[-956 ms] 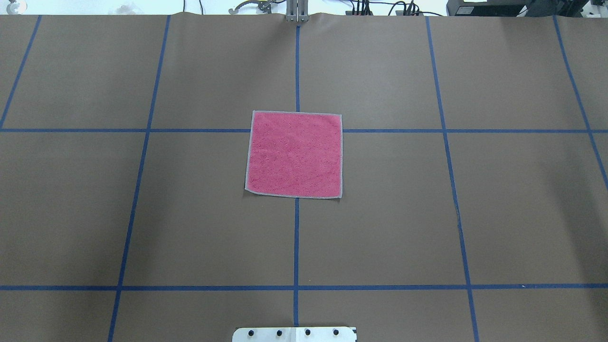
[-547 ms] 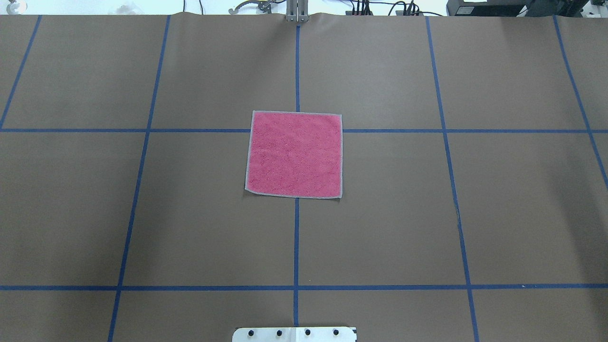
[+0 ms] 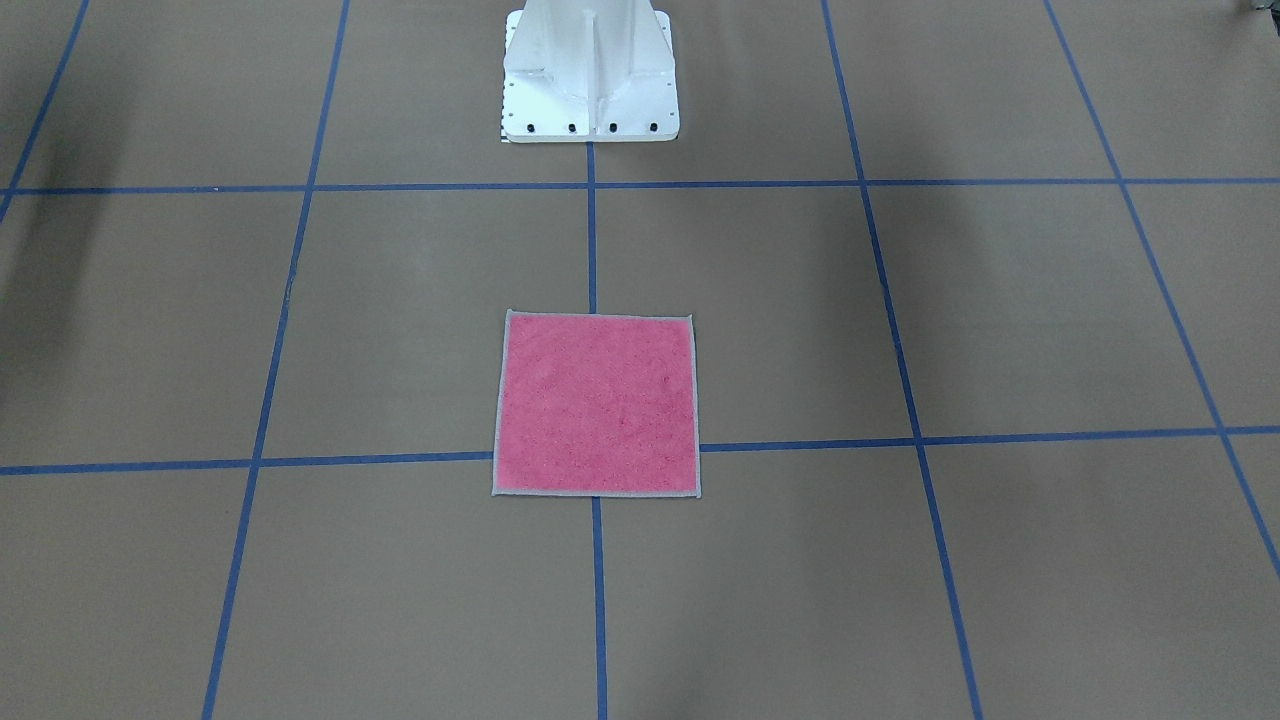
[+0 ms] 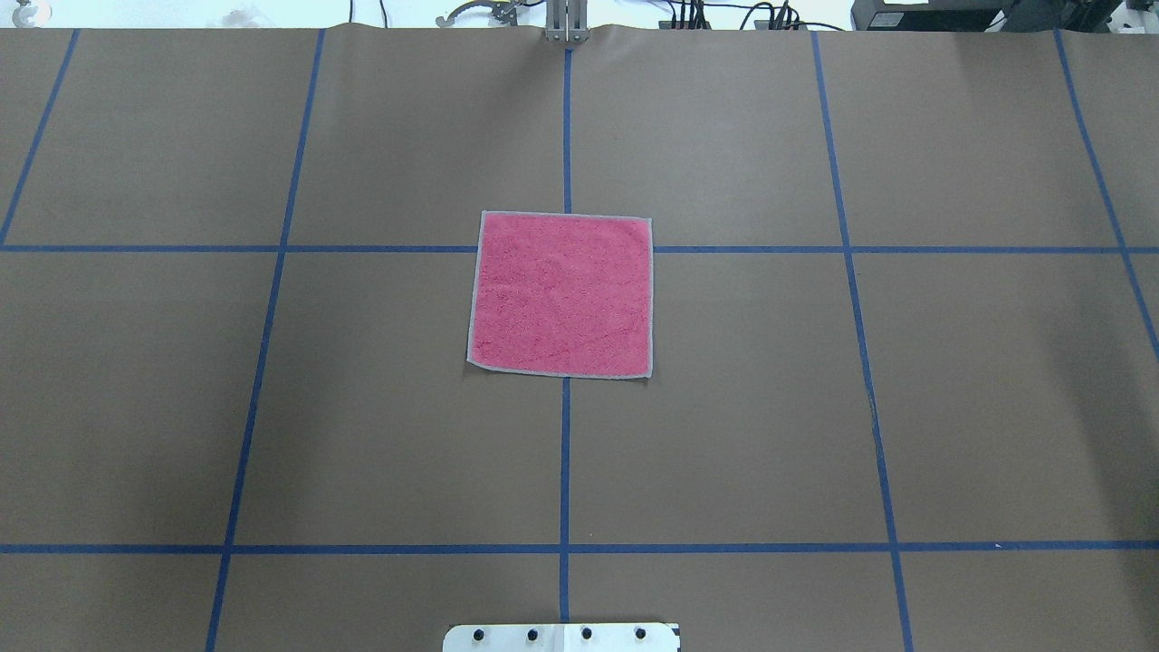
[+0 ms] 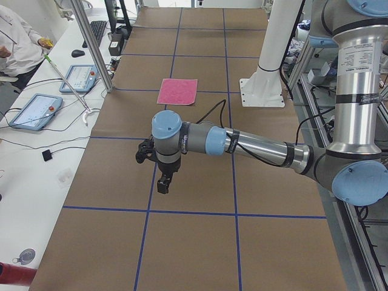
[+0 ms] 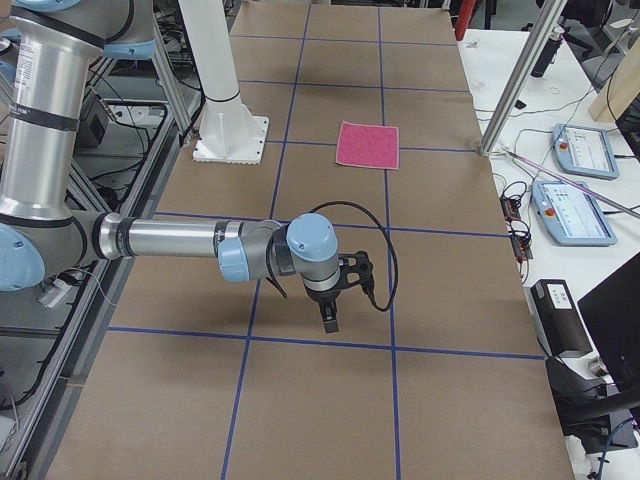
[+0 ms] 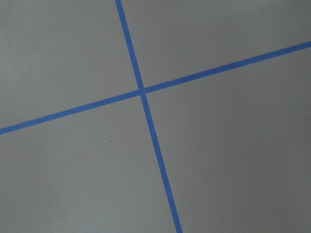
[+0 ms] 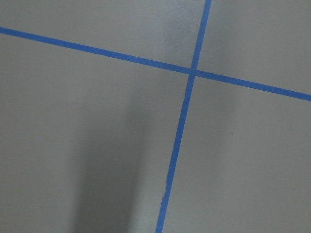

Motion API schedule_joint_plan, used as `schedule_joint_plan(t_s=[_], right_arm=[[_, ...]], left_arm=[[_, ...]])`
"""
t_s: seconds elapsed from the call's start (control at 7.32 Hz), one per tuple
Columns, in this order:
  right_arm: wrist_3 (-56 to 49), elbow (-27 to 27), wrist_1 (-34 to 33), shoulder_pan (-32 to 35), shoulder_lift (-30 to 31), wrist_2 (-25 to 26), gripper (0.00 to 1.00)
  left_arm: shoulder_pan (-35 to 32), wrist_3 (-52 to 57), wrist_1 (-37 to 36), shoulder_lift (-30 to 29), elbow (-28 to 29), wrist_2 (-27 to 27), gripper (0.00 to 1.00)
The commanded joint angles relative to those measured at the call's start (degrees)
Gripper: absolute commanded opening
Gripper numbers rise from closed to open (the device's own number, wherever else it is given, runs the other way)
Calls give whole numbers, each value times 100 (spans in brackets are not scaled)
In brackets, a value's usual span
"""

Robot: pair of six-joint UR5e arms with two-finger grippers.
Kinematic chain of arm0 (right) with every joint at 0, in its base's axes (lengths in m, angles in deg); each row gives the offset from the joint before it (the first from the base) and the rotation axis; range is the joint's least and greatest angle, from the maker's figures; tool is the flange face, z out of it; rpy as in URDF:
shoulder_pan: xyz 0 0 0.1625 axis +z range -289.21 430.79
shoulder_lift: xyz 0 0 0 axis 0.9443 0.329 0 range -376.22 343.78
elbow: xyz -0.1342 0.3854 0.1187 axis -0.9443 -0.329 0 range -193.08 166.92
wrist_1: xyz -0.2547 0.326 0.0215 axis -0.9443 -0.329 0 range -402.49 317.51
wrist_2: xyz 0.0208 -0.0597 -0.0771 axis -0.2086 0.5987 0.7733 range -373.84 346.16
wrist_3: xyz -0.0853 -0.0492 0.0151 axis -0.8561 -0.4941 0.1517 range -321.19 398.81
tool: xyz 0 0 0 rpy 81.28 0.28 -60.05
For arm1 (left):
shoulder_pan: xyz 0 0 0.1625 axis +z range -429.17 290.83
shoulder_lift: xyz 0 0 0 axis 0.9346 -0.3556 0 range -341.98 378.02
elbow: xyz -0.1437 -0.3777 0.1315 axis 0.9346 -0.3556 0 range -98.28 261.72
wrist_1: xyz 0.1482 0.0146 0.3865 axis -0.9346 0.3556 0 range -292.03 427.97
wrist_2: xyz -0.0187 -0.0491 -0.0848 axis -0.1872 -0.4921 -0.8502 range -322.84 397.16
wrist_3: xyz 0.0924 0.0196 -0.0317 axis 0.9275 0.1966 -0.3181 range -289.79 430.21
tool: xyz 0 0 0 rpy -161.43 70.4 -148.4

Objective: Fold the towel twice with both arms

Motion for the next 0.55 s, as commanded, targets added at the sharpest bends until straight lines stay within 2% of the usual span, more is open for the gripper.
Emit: schedule_joint_plan(t_s=[0.0, 0.14, 0.41], right_arm=[[931, 21, 328, -234, -91, -247, 100], [1570, 21, 574, -549, -187, -230, 100], [3264, 13, 1503, -1270, -398, -212, 100]], left_arm=[[17, -29, 403, -67, 30, -407, 100], [60, -230, 458, -145, 56, -609, 100], [663, -1736, 834, -391, 21, -839, 100]])
